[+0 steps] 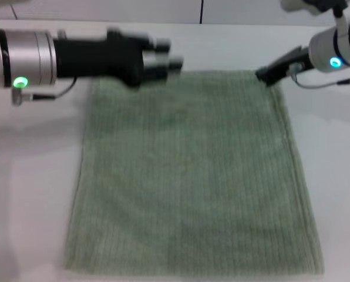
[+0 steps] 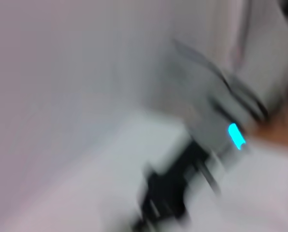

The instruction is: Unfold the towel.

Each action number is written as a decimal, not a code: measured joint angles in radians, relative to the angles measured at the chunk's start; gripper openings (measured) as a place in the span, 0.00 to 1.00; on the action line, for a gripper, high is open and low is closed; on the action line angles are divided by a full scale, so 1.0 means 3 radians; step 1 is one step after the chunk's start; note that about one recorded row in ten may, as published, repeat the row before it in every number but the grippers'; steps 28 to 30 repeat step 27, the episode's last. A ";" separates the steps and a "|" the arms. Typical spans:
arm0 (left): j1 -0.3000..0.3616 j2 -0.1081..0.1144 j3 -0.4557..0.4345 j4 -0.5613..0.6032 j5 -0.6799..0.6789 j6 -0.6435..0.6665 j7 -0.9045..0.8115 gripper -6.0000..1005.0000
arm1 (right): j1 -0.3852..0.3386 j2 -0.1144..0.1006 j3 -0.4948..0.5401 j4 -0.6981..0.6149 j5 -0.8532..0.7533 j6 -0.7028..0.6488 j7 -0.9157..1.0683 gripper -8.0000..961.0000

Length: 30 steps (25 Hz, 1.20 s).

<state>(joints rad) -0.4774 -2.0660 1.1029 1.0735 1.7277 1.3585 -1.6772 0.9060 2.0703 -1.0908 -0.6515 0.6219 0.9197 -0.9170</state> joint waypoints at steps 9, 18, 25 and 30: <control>-0.0318 -0.0011 -0.0321 -0.1882 -0.2465 -0.0469 0.1981 0.38 | -0.0336 0.0036 -0.0277 -0.0421 0.1082 -0.0981 -0.0397 0.01; -0.0568 -0.0024 -0.0386 -0.2785 -0.3879 -0.0608 0.3288 0.39 | -0.0819 0.0056 -0.1383 -0.0619 0.2848 -0.3146 -0.1254 0.01; -0.0653 -0.0042 -0.0389 -0.2973 -0.4078 -0.0753 0.3750 0.39 | -0.0867 0.0043 -0.2427 -0.0386 0.2689 -0.4942 -0.0520 0.01; -0.0663 -0.0043 -0.0389 -0.2994 -0.4129 -0.0759 0.3853 0.39 | -0.0896 0.0045 -0.2676 -0.0181 0.2309 -0.5459 0.0114 0.01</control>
